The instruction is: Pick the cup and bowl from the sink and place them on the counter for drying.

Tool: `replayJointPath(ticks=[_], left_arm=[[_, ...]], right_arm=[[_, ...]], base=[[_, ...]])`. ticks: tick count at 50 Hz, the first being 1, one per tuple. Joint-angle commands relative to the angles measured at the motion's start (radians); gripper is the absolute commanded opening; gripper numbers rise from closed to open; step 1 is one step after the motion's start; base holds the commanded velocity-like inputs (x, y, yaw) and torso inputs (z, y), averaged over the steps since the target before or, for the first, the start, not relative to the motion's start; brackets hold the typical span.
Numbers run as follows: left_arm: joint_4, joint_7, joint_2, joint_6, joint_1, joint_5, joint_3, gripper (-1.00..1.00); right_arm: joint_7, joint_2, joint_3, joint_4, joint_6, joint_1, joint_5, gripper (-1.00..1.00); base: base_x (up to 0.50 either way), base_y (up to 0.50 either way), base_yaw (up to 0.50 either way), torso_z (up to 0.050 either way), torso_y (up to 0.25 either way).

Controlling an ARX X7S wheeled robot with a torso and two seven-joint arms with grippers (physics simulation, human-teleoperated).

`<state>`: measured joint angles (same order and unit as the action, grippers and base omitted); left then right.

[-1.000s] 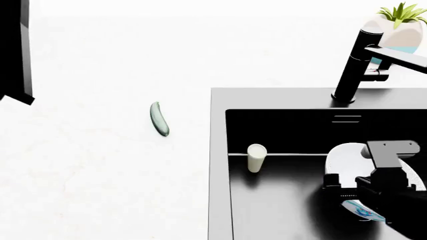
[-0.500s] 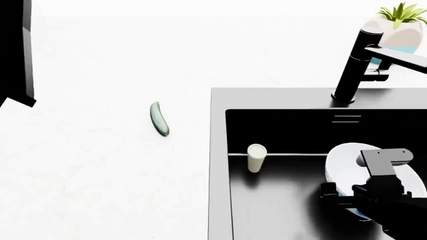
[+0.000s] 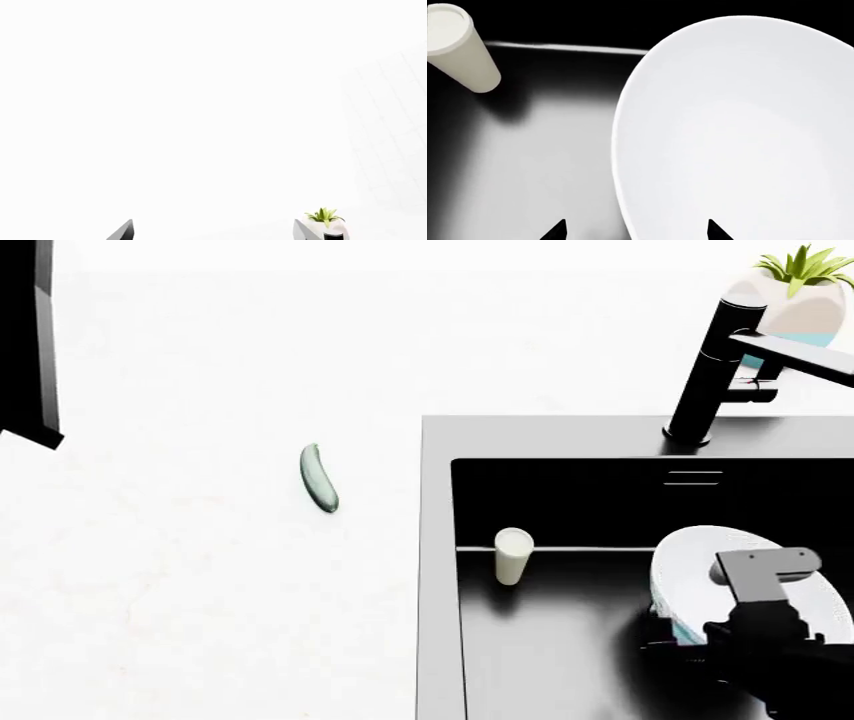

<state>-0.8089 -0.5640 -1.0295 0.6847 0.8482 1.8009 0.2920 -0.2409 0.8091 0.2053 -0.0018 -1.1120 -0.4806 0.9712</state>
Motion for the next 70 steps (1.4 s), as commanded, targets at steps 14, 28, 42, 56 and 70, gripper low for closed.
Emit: replayJointPath(ticks=[14, 28, 42, 56, 70], left_arm=[[0.000, 0.002, -0.010, 0.006, -0.020, 0.004, 0.022, 1.00], [-0.004, -0.003, -0.011, 0.006, -0.022, 0.008, 0.024, 1.00], [-0.006, -0.008, -0.012, 0.004, -0.023, 0.013, 0.030, 1.00], [-0.009, -0.014, -0.014, 0.002, -0.024, 0.018, 0.037, 1.00], [-0.011, -0.009, -0.013, 0.002, -0.054, 0.019, 0.078, 1.00]], right_arm=[[0.022, -0.022, 0.056, 0.040, 0.025, -0.002, -0.041, 1.00], [0.031, -0.021, 0.065, 0.040, 0.029, 0.001, -0.041, 1.00], [0.072, -0.018, 0.078, 0.020, 0.018, -0.012, -0.017, -1.00], [0.125, -0.006, 0.123, -0.028, 0.008, -0.135, -0.040, -1.00], [0.196, 0.077, 0.115, -0.185, -0.092, -0.273, 0.049, -1.00]], base=[[0.00, 0.00, 0.00, 0.000, 0.000], [0.00, 0.00, 0.00, 0.000, 0.000], [0.00, 0.00, 0.00, 0.000, 0.000], [0.00, 0.00, 0.00, 0.000, 0.000], [0.00, 0.00, 0.00, 0.000, 0.000]])
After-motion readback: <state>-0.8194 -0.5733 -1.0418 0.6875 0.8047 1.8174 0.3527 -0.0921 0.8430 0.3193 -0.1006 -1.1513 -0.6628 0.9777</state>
